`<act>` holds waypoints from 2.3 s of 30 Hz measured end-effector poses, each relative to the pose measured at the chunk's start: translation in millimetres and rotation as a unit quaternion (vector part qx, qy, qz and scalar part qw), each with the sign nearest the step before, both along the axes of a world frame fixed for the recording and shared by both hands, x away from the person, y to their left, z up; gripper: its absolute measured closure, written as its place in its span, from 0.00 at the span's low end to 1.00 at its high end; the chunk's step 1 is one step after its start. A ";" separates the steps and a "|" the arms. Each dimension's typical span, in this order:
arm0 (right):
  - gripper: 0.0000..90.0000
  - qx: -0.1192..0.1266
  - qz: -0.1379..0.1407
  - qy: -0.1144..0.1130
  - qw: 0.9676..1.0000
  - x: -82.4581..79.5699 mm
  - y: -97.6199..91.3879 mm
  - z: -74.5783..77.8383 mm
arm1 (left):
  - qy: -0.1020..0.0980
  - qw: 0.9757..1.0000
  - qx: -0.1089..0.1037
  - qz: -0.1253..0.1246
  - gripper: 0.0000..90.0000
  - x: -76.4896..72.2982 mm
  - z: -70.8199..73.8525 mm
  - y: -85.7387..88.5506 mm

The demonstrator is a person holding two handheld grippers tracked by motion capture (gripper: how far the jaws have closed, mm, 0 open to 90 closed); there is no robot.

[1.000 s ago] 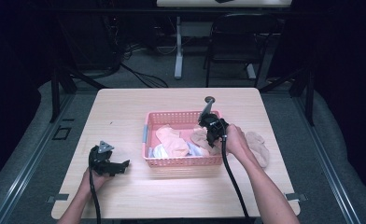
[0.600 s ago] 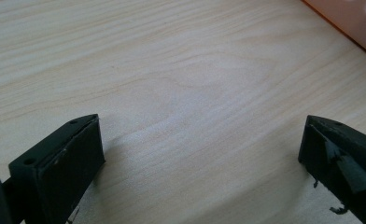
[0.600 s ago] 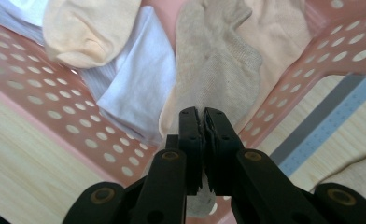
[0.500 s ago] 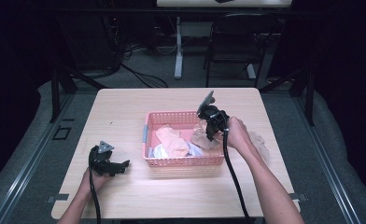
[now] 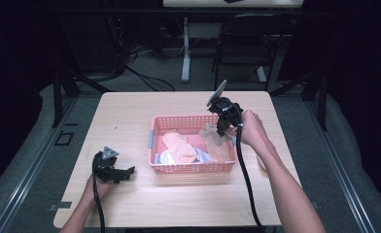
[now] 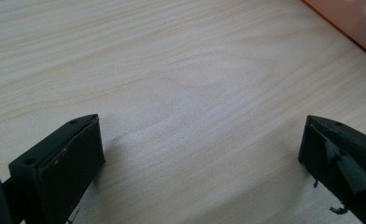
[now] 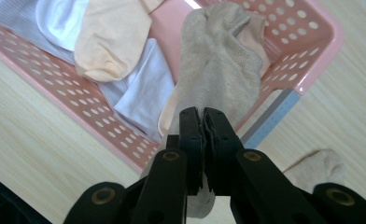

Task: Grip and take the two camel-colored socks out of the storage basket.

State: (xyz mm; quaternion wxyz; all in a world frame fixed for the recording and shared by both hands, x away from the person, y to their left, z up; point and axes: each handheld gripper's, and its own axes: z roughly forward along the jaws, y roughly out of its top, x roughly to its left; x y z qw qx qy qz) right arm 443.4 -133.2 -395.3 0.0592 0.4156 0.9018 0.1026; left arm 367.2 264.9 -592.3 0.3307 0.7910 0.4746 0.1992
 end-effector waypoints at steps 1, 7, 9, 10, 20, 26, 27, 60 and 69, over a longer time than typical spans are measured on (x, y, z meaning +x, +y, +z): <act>0.96 0.001 -0.001 -0.001 1.000 -0.5 -0.4 3.8 | 0.000 1.000 0.000 0.000 0.00 0.0 0.0 0.0; 0.96 0.000 -0.001 -0.014 1.000 -2.6 -2.6 16.9 | 0.000 1.000 0.000 0.000 0.00 0.0 0.0 0.0; 0.96 0.000 -0.002 -0.015 1.000 -2.9 -3.4 19.4 | 0.000 1.000 0.000 0.000 0.00 0.0 0.0 0.0; 0.96 0.003 -0.002 -0.015 1.000 -3.0 -4.1 20.2 | 0.000 1.000 0.000 0.000 0.00 0.0 0.0 0.0; 0.96 0.009 -0.020 -0.028 0.999 -6.6 -24.0 32.4 | 0.000 1.000 0.000 0.000 0.00 0.0 0.0 0.0; 0.96 0.007 -0.038 -0.032 0.999 -10.8 -48.0 38.6 | 0.000 1.000 0.000 0.000 0.00 0.0 0.0 0.0; 0.96 0.011 -0.045 -0.036 0.998 -12.4 -52.5 39.4 | 0.000 1.000 -0.001 0.001 0.00 -0.2 -0.1 -0.2; 0.96 0.017 -0.149 -0.012 0.989 -34.7 -173.0 -0.3 | 0.001 1.000 -0.001 -0.001 0.00 -1.3 0.1 -0.4; 0.96 0.019 -0.162 0.015 0.987 -28.5 -179.0 -40.3 | 0.001 1.000 -0.001 -0.001 0.00 -1.3 0.1 -0.4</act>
